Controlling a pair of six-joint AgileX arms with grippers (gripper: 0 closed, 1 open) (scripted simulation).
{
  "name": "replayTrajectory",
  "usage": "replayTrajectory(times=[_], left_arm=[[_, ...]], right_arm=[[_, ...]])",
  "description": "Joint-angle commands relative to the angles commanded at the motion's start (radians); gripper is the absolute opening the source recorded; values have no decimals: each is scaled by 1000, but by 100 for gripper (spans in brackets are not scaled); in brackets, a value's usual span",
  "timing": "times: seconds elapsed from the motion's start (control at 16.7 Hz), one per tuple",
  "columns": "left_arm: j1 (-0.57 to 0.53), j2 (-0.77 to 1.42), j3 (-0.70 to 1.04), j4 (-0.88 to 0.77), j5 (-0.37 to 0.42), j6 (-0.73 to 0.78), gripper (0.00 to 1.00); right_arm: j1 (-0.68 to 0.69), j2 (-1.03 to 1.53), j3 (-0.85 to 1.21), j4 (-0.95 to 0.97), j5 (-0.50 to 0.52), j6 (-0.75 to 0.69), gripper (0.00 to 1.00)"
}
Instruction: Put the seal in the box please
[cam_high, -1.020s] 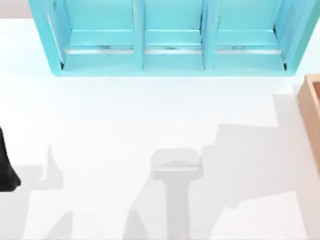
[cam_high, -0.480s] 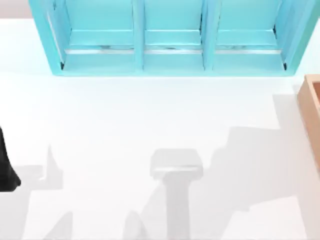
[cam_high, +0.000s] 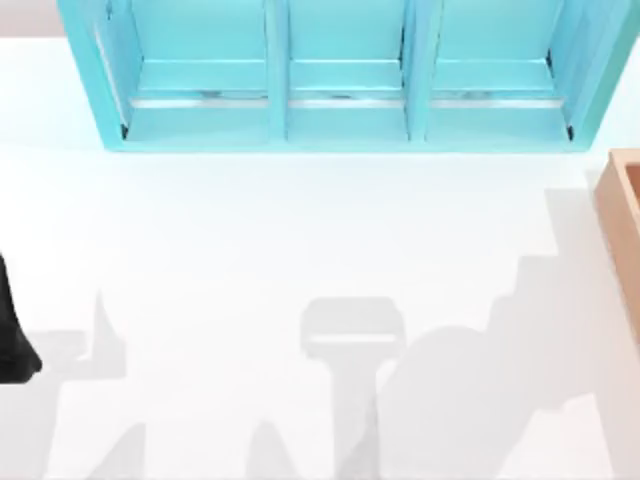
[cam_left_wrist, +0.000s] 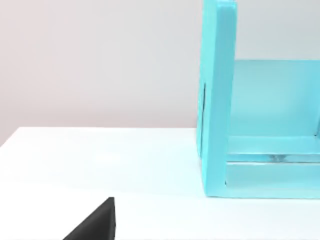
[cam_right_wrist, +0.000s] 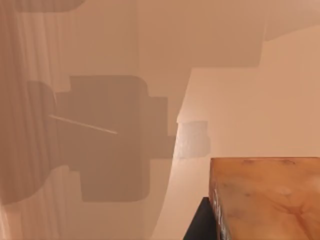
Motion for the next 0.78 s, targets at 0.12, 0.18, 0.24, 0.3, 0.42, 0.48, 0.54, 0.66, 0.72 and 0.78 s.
replayTrajectory(times=[0.12,0.18,0.24,0.3,0.42,0.48,0.54,0.66,0.72,0.78], left_arm=[[0,0,0,0,0,0,100],[0,0,0,0,0,0,100],[0,0,0,0,0,0,100],[0,0,0,0,0,0,100],[0,0,0,0,0,0,100],[0,0,0,0,0,0,100],[0,0,0,0,0,0,100],[0,0,0,0,0,0,100],[0,0,0,0,0,0,100],[0,0,0,0,0,0,100]], right_arm=[[0,0,0,0,0,0,0],[0,0,0,0,0,0,0],[0,0,0,0,0,0,8],[0,0,0,0,0,0,15],[0,0,0,0,0,0,30],[0,0,0,0,0,0,38],[0,0,0,0,0,0,45],[0,0,0,0,0,0,60],[0,0,0,0,0,0,68],[0,0,0,0,0,0,75]])
